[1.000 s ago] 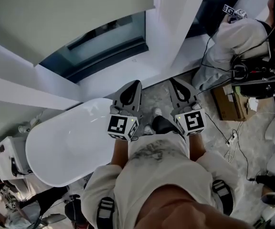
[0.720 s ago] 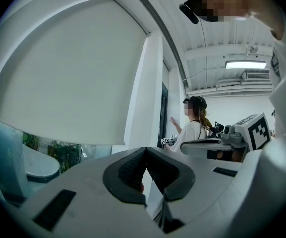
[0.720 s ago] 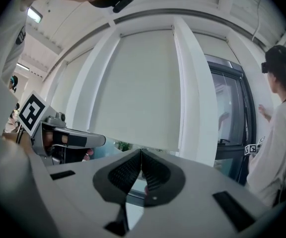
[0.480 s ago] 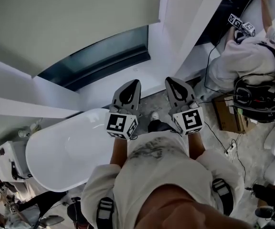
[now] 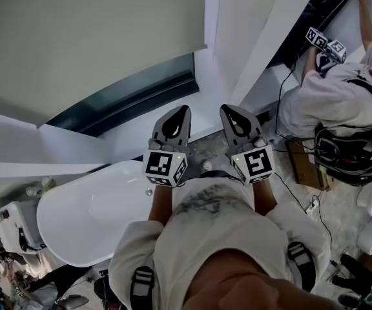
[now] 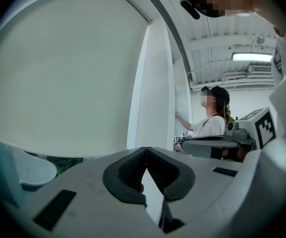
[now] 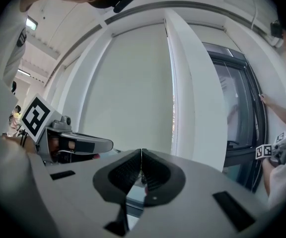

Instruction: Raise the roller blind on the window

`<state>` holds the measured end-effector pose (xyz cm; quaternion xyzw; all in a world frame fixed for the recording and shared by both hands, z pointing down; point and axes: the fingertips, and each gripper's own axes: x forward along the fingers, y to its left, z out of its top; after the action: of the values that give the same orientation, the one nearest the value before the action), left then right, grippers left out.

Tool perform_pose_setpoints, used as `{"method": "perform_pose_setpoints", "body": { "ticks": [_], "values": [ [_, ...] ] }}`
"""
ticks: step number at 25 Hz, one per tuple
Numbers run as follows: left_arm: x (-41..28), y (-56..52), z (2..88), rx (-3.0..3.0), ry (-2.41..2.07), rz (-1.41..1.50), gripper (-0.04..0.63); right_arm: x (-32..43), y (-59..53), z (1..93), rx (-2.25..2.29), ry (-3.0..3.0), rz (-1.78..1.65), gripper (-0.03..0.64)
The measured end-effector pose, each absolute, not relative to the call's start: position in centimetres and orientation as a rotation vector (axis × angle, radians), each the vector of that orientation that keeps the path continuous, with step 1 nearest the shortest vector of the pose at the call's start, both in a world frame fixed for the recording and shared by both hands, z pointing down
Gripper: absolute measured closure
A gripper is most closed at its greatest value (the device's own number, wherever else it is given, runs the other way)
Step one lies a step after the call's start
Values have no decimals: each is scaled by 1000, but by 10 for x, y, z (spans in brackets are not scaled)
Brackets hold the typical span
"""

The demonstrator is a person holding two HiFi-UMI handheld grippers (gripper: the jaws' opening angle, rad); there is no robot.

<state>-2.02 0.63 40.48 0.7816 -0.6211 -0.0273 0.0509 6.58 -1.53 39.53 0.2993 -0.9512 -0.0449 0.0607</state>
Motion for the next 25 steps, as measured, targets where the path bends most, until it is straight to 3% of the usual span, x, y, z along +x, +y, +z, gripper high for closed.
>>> {"method": "perform_pose_setpoints", "body": {
  "ticks": [25],
  "values": [
    [-22, -112, 378, 2603, -1677, -120, 586, 37, -84, 386, 992, -2853, -155, 554]
  ]
}}
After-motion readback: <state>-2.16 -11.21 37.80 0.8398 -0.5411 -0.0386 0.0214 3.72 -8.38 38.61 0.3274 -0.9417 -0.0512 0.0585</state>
